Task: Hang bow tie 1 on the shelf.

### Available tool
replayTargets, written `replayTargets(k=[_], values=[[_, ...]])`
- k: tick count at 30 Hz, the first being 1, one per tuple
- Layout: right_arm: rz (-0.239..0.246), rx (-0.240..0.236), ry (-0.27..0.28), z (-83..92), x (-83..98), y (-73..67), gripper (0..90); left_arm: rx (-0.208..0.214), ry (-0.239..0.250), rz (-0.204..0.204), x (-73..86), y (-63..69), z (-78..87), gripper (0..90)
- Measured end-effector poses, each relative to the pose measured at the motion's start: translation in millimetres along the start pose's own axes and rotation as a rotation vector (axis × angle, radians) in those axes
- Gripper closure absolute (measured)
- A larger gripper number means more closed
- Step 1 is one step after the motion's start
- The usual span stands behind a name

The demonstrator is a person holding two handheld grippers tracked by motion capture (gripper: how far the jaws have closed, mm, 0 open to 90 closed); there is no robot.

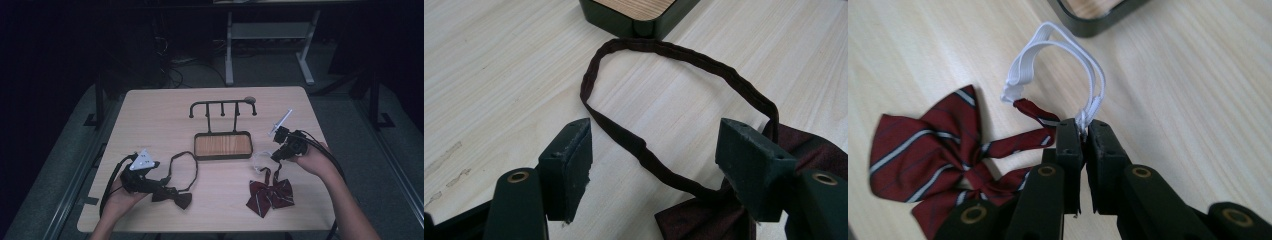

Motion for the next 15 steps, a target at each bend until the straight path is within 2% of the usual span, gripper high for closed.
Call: replayTargets(k=[8,13,15], values=[[0.037,-0.026,0.03,20.2,-4.6,-9.4,84.1,0.002,-0.002,-0.001,0.1,-0.1,0.1,31.4],[0.056,-0.02,0.04,29.0,-7.9,-13.7,84.2,0.001,-0.004,-0.004,0.4,-0.7,0.2,31.5],[0.064,-0.017,0.045,36.2,-10.4,-17.1,84.1,0.001,0.006,0.01,0.9,-2.1,1.7,31.4]])
Point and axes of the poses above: each handheld gripper's, and its own axes: z roughly backward along the jaws, x roughly out of its underside, y roughly to its right, the point moved 4 cm from there along -z, roughly forward along the jaws, and after that the axes turned 10 degrees about -y, right-handed, at the moved point
